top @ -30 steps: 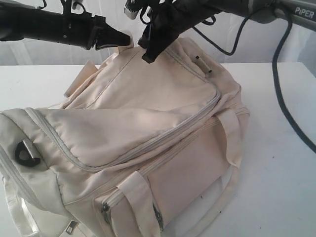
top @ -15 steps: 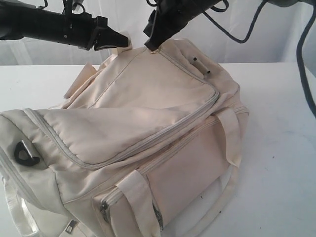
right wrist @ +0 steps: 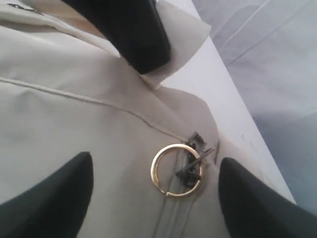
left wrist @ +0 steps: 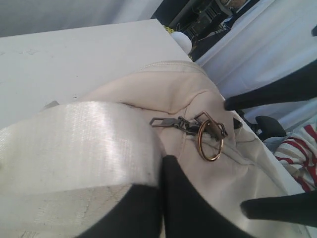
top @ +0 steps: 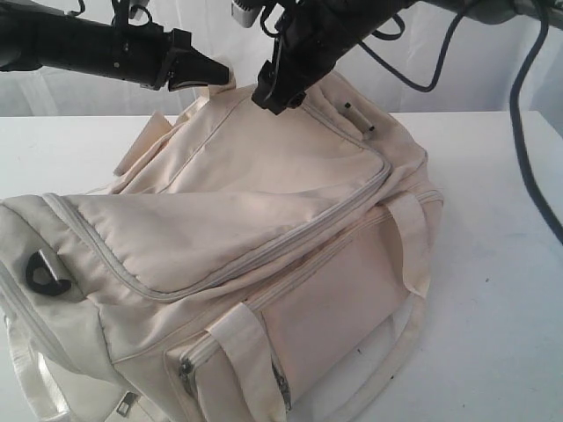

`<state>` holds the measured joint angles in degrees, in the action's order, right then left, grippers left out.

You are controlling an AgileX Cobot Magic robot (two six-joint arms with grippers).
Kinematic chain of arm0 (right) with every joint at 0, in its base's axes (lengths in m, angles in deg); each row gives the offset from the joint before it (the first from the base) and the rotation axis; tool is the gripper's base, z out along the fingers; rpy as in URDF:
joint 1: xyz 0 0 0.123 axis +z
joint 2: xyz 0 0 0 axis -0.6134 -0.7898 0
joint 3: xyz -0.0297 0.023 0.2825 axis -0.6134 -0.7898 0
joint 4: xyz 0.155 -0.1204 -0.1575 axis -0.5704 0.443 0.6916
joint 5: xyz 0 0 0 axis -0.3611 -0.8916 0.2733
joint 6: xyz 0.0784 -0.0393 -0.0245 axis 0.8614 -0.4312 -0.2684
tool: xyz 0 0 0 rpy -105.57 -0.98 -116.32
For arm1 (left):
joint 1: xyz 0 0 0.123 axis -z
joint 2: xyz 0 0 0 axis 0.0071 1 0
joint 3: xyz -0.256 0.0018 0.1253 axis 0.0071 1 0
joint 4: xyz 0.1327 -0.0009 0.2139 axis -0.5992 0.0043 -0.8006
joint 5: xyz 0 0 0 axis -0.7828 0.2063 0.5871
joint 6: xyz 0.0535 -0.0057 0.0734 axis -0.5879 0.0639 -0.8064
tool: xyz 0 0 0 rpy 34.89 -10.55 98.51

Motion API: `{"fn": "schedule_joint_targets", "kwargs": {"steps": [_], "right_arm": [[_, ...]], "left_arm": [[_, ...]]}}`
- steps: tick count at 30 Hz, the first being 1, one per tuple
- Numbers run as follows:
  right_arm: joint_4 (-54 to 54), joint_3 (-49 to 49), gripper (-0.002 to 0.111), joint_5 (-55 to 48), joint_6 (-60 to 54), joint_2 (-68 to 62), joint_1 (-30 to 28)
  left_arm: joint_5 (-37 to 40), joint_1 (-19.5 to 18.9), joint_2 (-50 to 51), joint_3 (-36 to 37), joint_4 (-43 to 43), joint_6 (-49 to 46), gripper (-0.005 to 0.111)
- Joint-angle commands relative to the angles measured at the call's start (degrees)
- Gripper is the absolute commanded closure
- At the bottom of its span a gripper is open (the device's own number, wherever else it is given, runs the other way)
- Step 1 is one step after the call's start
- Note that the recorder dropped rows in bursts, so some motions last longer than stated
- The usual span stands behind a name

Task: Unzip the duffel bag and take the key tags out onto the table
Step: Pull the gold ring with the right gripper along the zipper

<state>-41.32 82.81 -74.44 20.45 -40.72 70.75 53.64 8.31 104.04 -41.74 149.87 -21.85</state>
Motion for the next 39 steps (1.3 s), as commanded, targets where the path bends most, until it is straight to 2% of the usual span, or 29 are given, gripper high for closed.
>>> {"fn": "schedule_joint_targets", "kwargs": {"steps": [1, 6, 13, 23, 26, 36, 39], "right_arm": [[2.58, -0.04, 0.040, 3.25, 3.05, -1.39, -0.36], [4.60, -0.04, 0.042, 4.46, 4.94, -2.52, -0.36], [4.35, -0.04, 0.057, 4.36, 5.46, -3.54, -0.26], [2.81, -0.04, 0.057, 4.48, 5.46, -3.31, -0.26], [2.44, -0.04, 0.066, 4.48, 5.58, -3.31, -0.26], [3.05, -0.04, 0.107, 3.27, 6.94, -2.52, -0.26], [3.55, -0.04, 0.108, 1.92, 6.94, -1.51, -0.26]], "left_arm": [[4.30, -0.01, -1.70, -0.51, 2.55, 0.63, 0.107], [4.39, -0.01, -1.70, -0.51, 2.55, 0.51, 0.107], [5.05, -0.01, -1.70, -0.51, 2.55, 0.39, 0.107], [5.05, -0.01, -1.70, -0.51, 2.55, 0.28, 0.107], [5.05, -0.01, -1.70, -0.51, 2.55, 0.28, 0.107], [4.59, -0.01, -1.70, -0.51, 2.55, 0.15, 0.107], [3.19, -0.01, -1.70, -0.51, 2.44, 0.15, 0.107]]}}
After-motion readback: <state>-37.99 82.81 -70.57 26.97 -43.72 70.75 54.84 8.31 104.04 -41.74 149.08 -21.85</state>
